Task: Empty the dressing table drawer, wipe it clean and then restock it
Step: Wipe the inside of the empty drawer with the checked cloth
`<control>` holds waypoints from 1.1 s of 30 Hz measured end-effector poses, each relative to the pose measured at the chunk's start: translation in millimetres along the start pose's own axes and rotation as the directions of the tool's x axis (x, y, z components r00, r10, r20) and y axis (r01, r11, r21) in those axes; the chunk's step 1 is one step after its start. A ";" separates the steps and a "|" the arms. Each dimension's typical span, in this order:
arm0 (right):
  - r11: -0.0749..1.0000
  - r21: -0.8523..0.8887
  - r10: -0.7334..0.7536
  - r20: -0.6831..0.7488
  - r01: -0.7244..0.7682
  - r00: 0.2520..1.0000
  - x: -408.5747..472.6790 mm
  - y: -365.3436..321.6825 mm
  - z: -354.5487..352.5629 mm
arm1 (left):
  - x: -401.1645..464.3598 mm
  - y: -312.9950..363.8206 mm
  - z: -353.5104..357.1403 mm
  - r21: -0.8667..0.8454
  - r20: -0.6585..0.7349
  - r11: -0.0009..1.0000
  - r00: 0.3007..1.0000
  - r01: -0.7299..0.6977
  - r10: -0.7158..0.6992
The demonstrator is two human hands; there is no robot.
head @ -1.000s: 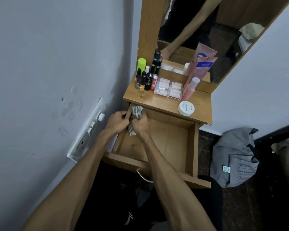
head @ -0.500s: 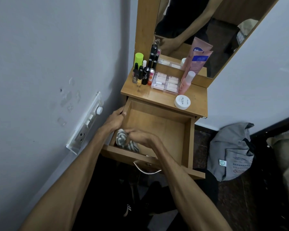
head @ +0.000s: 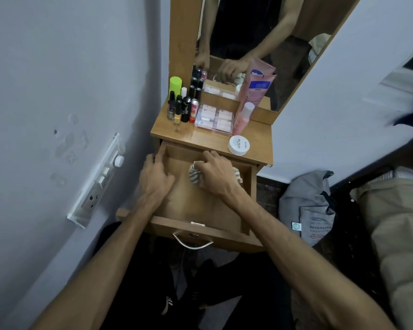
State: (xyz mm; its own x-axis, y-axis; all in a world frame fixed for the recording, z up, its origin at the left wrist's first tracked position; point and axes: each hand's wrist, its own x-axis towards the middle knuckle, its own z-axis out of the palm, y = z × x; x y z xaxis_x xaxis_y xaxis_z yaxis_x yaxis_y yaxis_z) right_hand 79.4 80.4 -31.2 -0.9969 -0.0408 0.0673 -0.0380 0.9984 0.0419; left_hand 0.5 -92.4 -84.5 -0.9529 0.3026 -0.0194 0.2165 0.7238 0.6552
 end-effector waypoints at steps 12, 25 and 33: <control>0.907 -0.421 0.175 0.368 -0.004 0.913 -40.2 70.8 24.6 | 0.0 -5.4 -2.1 -0.286 -0.057 0.958 0.998 0.010 -0.028; 0.943 -0.321 0.265 0.568 -0.087 0.779 -79.0 12.7 9.9 | -0.5 -7.7 -9.8 -0.319 0.071 0.946 0.997 0.055 -0.034; 0.910 -0.117 0.364 0.688 -0.398 0.629 -73.3 -6.4 2.7 | -3.5 -9.7 -19.4 -0.431 0.133 0.899 0.991 0.080 -0.025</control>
State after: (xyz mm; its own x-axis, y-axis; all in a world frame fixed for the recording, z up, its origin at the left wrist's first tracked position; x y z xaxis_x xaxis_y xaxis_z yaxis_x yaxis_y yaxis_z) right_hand 152.5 77.1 -39.1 -0.6879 0.3643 -0.6278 0.3706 0.9200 0.1278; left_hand -2.4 -112.5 -76.1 -0.9212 0.3645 -0.1359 0.0268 0.4080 0.9126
